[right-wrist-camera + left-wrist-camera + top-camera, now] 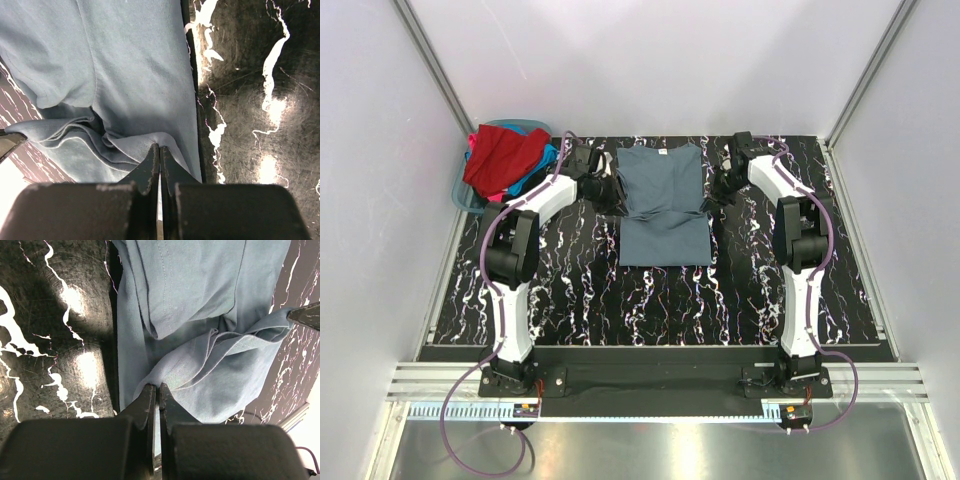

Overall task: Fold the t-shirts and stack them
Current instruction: Fold the tshirt

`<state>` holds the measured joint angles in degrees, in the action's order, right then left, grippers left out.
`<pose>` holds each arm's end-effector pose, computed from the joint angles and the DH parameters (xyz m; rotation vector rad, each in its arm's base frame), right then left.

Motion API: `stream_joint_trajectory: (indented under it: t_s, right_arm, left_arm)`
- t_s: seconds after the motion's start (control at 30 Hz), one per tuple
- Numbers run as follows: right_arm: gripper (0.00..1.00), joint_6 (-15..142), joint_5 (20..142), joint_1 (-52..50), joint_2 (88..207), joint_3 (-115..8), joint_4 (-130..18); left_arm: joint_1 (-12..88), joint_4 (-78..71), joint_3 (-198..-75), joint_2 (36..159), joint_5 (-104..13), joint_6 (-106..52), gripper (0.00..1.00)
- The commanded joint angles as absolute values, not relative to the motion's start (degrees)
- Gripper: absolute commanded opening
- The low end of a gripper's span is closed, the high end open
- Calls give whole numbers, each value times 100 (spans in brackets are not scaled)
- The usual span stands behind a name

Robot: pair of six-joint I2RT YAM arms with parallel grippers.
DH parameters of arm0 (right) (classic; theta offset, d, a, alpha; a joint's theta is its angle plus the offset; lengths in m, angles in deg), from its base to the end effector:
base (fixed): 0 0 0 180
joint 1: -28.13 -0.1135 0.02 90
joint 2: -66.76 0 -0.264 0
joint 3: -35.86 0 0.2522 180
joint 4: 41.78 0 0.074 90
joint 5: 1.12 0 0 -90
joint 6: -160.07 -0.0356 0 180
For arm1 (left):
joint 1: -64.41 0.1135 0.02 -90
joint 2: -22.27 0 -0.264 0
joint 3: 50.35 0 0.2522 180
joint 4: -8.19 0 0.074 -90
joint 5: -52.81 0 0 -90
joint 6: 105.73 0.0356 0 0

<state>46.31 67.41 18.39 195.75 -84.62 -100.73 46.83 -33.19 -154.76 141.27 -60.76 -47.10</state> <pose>0.4675 0.0935 0.1824 0.2365 2.7897 0.6686 0.4263 -0.1500 0.1925 -0.1499 2.6466 -0.8377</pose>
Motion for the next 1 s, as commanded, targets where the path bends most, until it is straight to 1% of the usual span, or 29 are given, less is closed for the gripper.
stream_joint_trajectory:
  t_s: [0.0,0.17,0.37,0.6,0.87,0.9,0.93,0.97]
  right_arm:
    - [0,4748,6823,1881,19236,-8767,-10116]
    - [0,4740,6814,1899,19280,-8961,-10238]
    - [0,4775,6831,1899,19069,-8794,-10230]
    - [0,4740,6840,1899,19218,-8978,-10230]
    - [0,4740,6788,1908,19675,-9400,-10239]
    - [0,4722,6770,1908,19762,-9435,-10248]
    - [7,4731,6770,1908,19789,-9462,-10248]
    - [12,4740,6761,1908,19816,-9514,-10248]
  left_arm:
    - [4728,-3150,-15665,13758,-6083,-4693,0]
    - [4728,-3150,-15710,13811,-6179,-4745,0]
    - [4736,-3088,-15490,13529,-6021,-4781,0]
    - [4736,-3071,-15824,13722,-6092,-4895,0]
    - [4736,-3045,-15868,14135,-5898,-4860,0]
    - [4736,-3053,-15876,14153,-5889,-4860,1]
    - [4736,-3053,-15885,14171,-5846,-4842,8]
    - [4745,-3053,-15885,14171,-5811,-4825,15]
